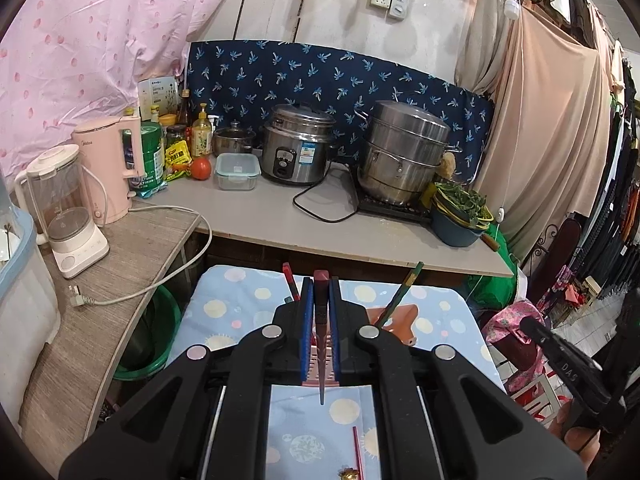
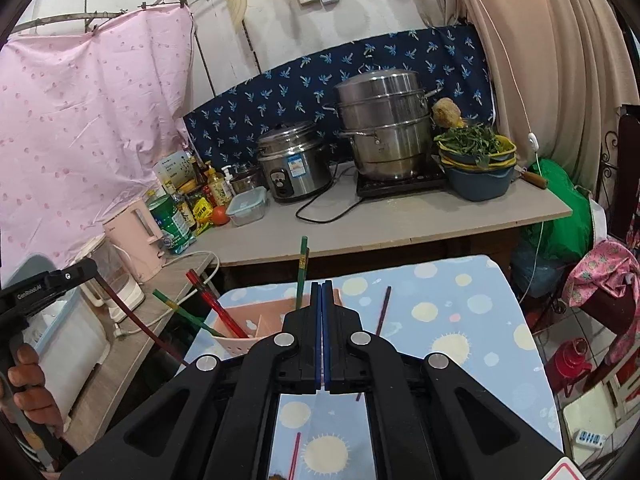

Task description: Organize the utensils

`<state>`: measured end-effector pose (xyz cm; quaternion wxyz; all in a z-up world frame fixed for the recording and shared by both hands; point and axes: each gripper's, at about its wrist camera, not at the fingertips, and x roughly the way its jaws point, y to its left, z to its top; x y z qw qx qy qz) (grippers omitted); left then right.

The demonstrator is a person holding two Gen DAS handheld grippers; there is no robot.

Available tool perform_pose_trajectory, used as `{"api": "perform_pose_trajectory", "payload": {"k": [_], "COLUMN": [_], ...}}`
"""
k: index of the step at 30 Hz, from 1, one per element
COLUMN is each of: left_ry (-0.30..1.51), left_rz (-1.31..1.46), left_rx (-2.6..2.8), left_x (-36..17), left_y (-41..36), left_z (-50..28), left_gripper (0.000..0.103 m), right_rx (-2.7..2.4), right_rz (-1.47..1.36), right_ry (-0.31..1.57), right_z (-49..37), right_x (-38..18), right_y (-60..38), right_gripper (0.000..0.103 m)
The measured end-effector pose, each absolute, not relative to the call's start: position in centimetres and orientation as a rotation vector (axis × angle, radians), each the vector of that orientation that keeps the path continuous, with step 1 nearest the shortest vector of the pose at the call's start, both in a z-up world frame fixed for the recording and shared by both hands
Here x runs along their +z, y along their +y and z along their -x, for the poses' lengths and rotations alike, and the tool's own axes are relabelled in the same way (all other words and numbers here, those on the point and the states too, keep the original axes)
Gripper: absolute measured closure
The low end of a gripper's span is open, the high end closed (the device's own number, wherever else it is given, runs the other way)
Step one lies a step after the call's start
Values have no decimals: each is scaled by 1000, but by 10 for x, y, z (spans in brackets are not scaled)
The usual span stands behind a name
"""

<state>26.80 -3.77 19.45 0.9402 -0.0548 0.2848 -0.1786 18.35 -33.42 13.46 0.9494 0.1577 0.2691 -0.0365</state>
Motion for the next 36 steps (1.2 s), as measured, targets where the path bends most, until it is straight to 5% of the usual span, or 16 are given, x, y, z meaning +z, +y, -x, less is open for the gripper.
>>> {"api": "perform_pose_trajectory", "payload": {"k": [16, 20, 36], "left_ry": [662, 674, 673], "left_rz": [100, 100, 95], "left_rx": [-207, -165, -120], "left_x": [154, 147, 130], "left_y": [-6, 3, -2], "left_z": [-309, -327, -407], "left_gripper": [96, 96, 96], "right_rx": [-88, -90, -116], "right_rz": [-381, -356, -361], "right_ry": [784, 838, 999], "right_z": [-268, -313, -432], "right_x": [40, 15, -74], "right_y": [-376, -380, -404], "right_gripper": [96, 86, 86]}}
